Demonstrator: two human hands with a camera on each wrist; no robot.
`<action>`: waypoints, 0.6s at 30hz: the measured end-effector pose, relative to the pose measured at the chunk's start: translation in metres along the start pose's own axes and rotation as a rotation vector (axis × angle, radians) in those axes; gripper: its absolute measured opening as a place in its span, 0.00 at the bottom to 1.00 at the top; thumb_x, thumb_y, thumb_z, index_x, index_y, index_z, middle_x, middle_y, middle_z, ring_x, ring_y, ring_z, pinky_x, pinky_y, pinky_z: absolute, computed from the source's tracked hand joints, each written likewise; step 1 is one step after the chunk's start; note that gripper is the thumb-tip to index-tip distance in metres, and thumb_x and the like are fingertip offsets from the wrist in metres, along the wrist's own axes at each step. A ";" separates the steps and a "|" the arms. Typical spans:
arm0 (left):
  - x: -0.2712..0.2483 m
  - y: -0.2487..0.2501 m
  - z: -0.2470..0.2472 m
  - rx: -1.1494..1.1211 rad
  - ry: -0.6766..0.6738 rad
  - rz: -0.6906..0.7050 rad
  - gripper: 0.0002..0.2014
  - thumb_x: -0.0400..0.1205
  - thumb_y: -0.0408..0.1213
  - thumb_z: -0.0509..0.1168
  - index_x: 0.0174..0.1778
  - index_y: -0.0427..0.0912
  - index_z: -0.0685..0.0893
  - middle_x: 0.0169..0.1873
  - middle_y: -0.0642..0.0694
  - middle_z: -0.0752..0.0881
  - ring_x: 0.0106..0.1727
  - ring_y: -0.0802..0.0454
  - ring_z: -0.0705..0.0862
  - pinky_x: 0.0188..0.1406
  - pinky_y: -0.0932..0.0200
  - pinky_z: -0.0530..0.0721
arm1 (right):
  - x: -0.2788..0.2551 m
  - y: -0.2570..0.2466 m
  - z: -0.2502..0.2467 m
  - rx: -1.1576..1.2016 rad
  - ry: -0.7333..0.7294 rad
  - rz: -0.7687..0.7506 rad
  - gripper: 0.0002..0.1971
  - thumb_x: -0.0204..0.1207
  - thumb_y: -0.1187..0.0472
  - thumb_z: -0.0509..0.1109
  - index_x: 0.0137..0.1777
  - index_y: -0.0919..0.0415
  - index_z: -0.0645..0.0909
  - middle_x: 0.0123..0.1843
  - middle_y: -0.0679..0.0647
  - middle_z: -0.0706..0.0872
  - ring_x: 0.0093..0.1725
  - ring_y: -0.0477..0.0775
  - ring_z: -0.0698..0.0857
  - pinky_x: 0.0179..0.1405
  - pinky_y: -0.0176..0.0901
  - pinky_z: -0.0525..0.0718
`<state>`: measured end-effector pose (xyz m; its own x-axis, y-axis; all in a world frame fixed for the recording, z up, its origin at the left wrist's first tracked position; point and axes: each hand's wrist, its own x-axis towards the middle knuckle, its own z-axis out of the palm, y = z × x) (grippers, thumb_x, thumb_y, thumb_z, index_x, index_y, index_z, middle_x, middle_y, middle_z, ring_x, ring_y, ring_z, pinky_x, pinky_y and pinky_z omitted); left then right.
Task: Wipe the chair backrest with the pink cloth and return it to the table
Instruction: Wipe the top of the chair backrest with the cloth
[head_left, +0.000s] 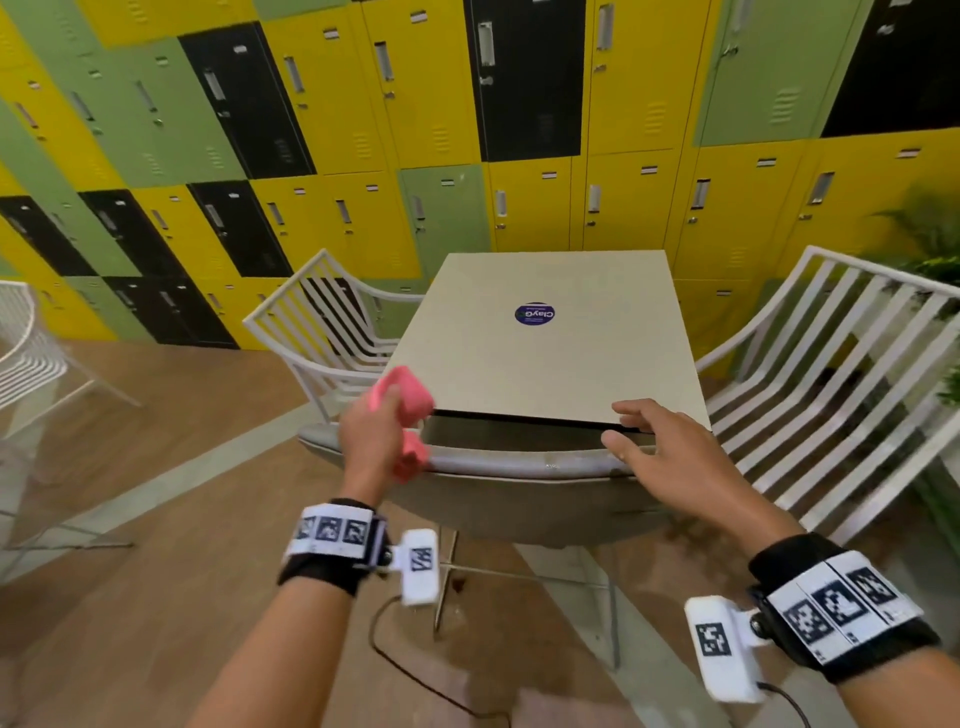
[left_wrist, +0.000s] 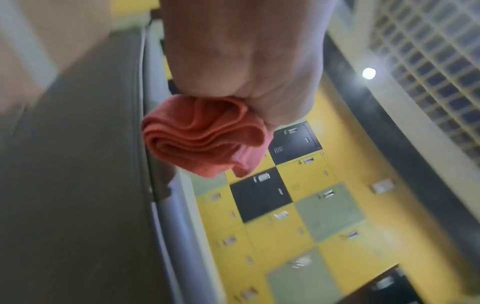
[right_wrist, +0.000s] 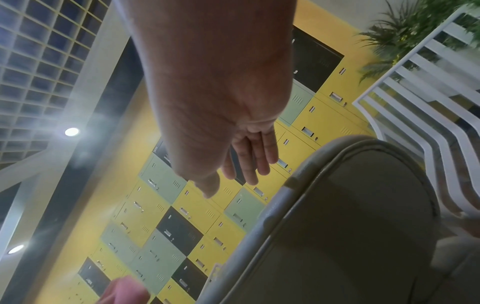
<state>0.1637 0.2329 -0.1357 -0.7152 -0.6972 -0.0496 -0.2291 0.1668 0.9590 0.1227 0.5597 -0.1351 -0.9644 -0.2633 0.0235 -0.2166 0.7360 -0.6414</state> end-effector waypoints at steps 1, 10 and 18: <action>0.015 -0.006 -0.015 0.135 0.056 0.075 0.07 0.89 0.47 0.65 0.54 0.57 0.88 0.53 0.39 0.93 0.48 0.38 0.91 0.54 0.37 0.92 | -0.001 -0.001 0.001 -0.002 0.003 0.001 0.26 0.83 0.38 0.66 0.79 0.43 0.73 0.73 0.44 0.83 0.72 0.50 0.79 0.70 0.54 0.80; -0.047 -0.038 0.061 0.522 -0.033 0.423 0.13 0.92 0.49 0.60 0.66 0.58 0.89 0.54 0.56 0.93 0.56 0.51 0.89 0.56 0.47 0.88 | 0.004 -0.045 0.030 -0.036 -0.018 -0.045 0.26 0.82 0.36 0.65 0.78 0.40 0.72 0.72 0.40 0.82 0.72 0.47 0.77 0.69 0.49 0.78; -0.061 -0.004 0.037 0.026 -0.324 0.275 0.13 0.94 0.40 0.62 0.71 0.49 0.88 0.52 0.59 0.86 0.45 0.76 0.86 0.38 0.82 0.82 | 0.016 -0.091 0.053 -0.022 0.040 -0.105 0.28 0.83 0.35 0.62 0.80 0.44 0.72 0.75 0.44 0.81 0.73 0.49 0.78 0.66 0.48 0.76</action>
<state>0.1839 0.3003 -0.1463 -0.9216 -0.3700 0.1177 -0.0146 0.3359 0.9418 0.1348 0.4550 -0.1168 -0.9413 -0.3150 0.1211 -0.3200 0.7195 -0.6164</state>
